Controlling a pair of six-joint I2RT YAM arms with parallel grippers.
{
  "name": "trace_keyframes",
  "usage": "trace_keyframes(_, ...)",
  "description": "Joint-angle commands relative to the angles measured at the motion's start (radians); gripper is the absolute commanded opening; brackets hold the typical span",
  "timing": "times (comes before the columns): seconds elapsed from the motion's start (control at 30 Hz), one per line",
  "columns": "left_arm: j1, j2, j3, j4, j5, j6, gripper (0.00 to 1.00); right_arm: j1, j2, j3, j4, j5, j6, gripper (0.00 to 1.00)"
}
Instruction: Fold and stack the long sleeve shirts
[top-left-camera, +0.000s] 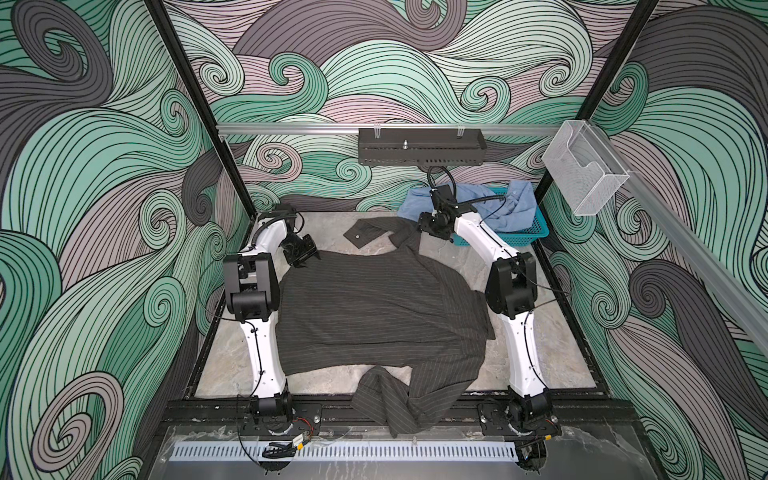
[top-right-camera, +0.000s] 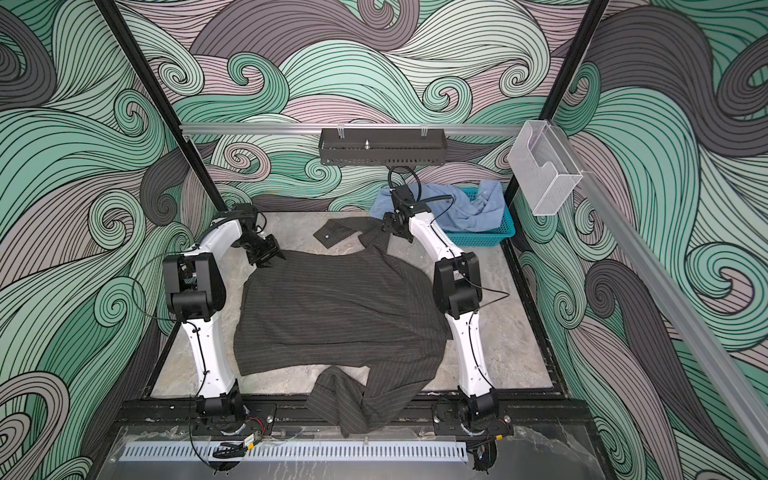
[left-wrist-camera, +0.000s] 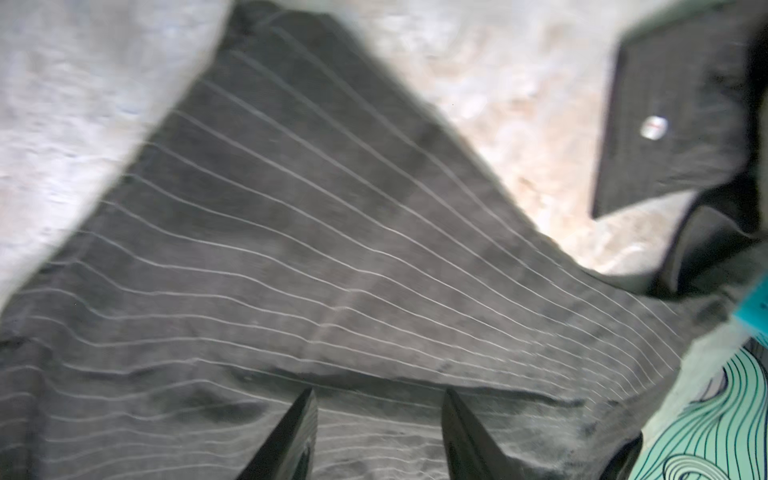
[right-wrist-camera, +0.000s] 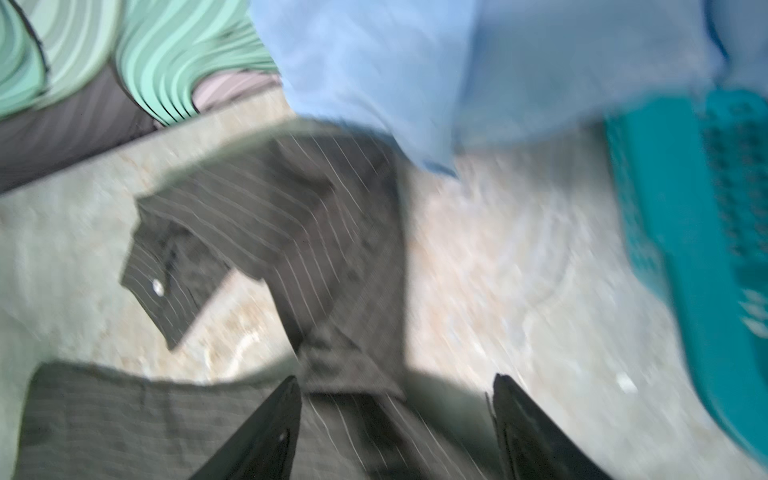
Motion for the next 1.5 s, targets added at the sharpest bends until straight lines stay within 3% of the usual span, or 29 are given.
trace_keyframes(0.0,-0.021,-0.080,-0.004,0.004,0.042,0.007,0.52,0.013,0.144,0.173,-0.116,0.002,-0.014,0.74)
trace_keyframes(0.13,-0.023,-0.122,-0.015,0.005,0.039,0.016,0.52,0.022,0.278,0.359,-0.165,0.029,0.015,0.74)
trace_keyframes(0.3,-0.023,-0.156,-0.016,0.009,0.051,0.022,0.52,0.028,0.335,0.386,-0.117,0.043,0.042,0.68)
trace_keyframes(0.4,-0.023,-0.168,-0.016,0.007,0.054,0.030,0.52,0.030,0.345,0.389,-0.083,0.023,0.041,0.41)
trace_keyframes(0.47,-0.023,-0.173,-0.017,0.008,0.055,0.031,0.52,0.032,0.334,0.391,-0.068,0.003,0.025,0.12)
trace_keyframes(0.5,-0.023,-0.174,-0.017,0.008,0.056,0.033,0.52,0.037,0.320,0.388,-0.069,0.006,0.010,0.03)
trace_keyframes(0.53,-0.023,-0.178,-0.017,0.008,0.056,0.033,0.52,0.045,0.296,0.382,-0.073,0.011,-0.013,0.00)
trace_keyframes(0.67,-0.021,-0.203,-0.039,0.016,0.056,0.036,0.51,0.110,0.107,0.254,-0.082,0.076,-0.134,0.00)
trace_keyframes(0.8,-0.013,-0.259,-0.089,0.037,0.050,0.028,0.51,0.240,-0.175,-0.066,-0.027,0.189,-0.240,0.00)
trace_keyframes(0.93,0.006,-0.335,-0.154,0.064,0.039,0.001,0.51,0.397,-0.413,-0.404,0.072,0.294,-0.238,0.00)
trace_keyframes(1.07,0.027,-0.418,-0.235,0.094,0.042,-0.021,0.52,0.533,-0.513,-0.639,0.085,0.321,-0.143,0.00)
trace_keyframes(1.2,0.037,-0.471,-0.283,0.086,0.039,-0.013,0.52,0.677,-0.581,-0.854,0.111,0.283,-0.018,0.18)
trace_keyframes(1.3,0.038,-0.501,-0.316,0.082,0.033,-0.010,0.52,0.765,-0.622,-0.946,0.092,0.261,0.043,0.38)
trace_keyframes(1.4,0.039,-0.523,-0.344,0.078,0.034,-0.011,0.52,0.784,-0.699,-1.010,0.067,0.274,0.072,0.60)
trace_keyframes(1.47,0.037,-0.534,-0.361,0.079,0.040,-0.013,0.52,0.772,-0.762,-1.035,0.054,0.310,0.056,0.69)
